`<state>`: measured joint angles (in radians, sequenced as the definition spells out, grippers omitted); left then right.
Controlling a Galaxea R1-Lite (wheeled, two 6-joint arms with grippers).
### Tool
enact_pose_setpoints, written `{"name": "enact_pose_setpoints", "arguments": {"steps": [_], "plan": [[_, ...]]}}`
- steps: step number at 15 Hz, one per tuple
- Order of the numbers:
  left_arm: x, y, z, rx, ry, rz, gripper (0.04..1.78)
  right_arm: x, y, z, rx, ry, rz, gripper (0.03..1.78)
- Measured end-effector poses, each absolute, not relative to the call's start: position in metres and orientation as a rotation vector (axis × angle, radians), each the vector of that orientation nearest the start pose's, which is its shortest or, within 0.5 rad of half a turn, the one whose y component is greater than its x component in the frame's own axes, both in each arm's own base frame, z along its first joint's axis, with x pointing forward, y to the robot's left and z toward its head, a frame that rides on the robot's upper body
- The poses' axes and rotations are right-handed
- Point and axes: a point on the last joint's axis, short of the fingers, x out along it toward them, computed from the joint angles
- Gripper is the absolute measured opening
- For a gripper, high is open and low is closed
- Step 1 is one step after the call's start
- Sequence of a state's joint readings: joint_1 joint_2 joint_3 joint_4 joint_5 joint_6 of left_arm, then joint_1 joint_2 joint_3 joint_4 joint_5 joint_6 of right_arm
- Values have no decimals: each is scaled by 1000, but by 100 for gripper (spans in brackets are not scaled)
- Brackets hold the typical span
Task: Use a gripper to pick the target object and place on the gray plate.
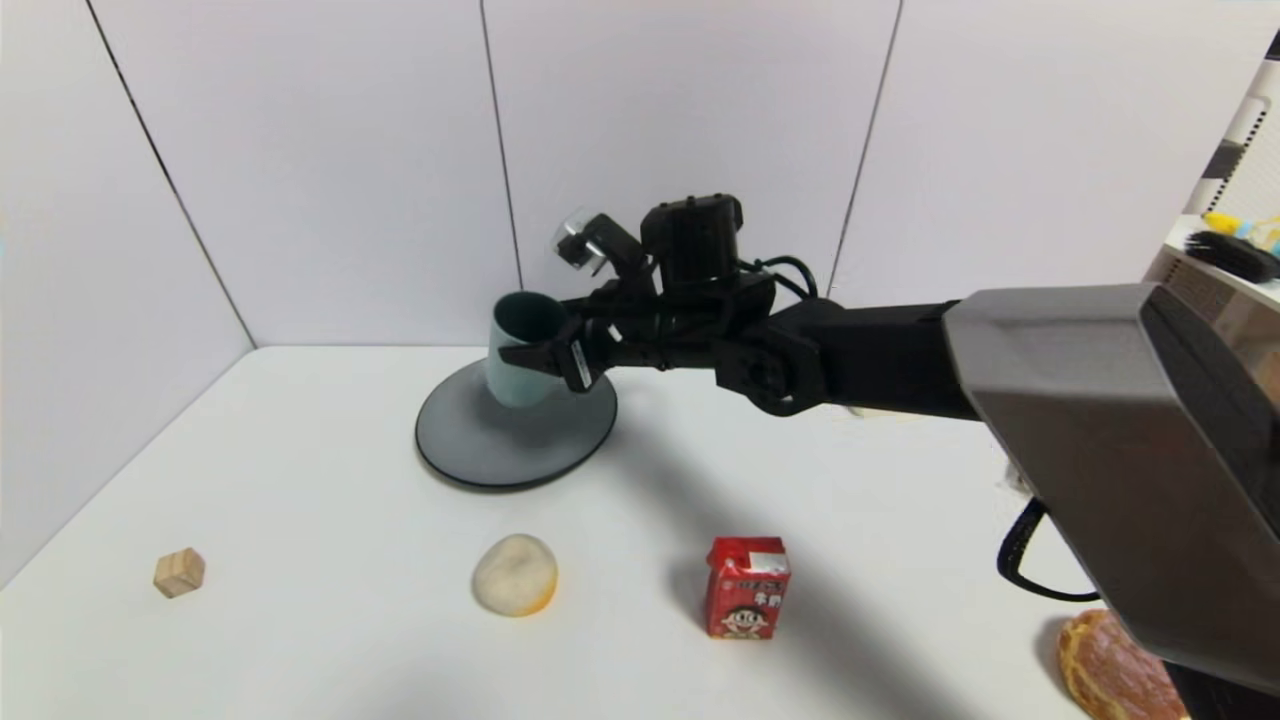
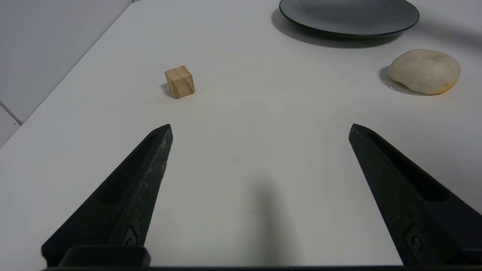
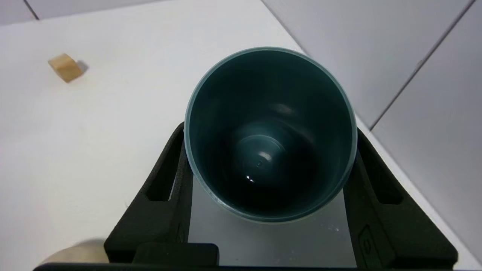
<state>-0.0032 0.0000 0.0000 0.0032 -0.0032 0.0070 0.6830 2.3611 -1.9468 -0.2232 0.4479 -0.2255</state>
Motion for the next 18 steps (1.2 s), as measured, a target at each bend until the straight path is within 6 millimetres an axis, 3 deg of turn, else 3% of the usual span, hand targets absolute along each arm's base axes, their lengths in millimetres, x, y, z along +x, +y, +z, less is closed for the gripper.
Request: {"name": "enact_pose_setpoints", "arguments": {"steps": [4, 7, 12, 15, 18], "plan": [[-23, 0, 75, 6, 3, -6, 169, 394, 329, 172, -222, 50, 1140, 108], [-23, 0, 75, 6, 3, -6, 169, 396, 330, 166, -219, 60, 1137, 130], [-23, 0, 75, 7, 3, -6, 169, 396, 330, 170, -215, 33, 1136, 149], [-23, 0, 75, 7, 3, -6, 169, 391, 326, 187, -203, 9, 1131, 156], [-23, 0, 75, 7, 3, -6, 169, 379, 311, 230, -129, -29, 1117, 161]]}}
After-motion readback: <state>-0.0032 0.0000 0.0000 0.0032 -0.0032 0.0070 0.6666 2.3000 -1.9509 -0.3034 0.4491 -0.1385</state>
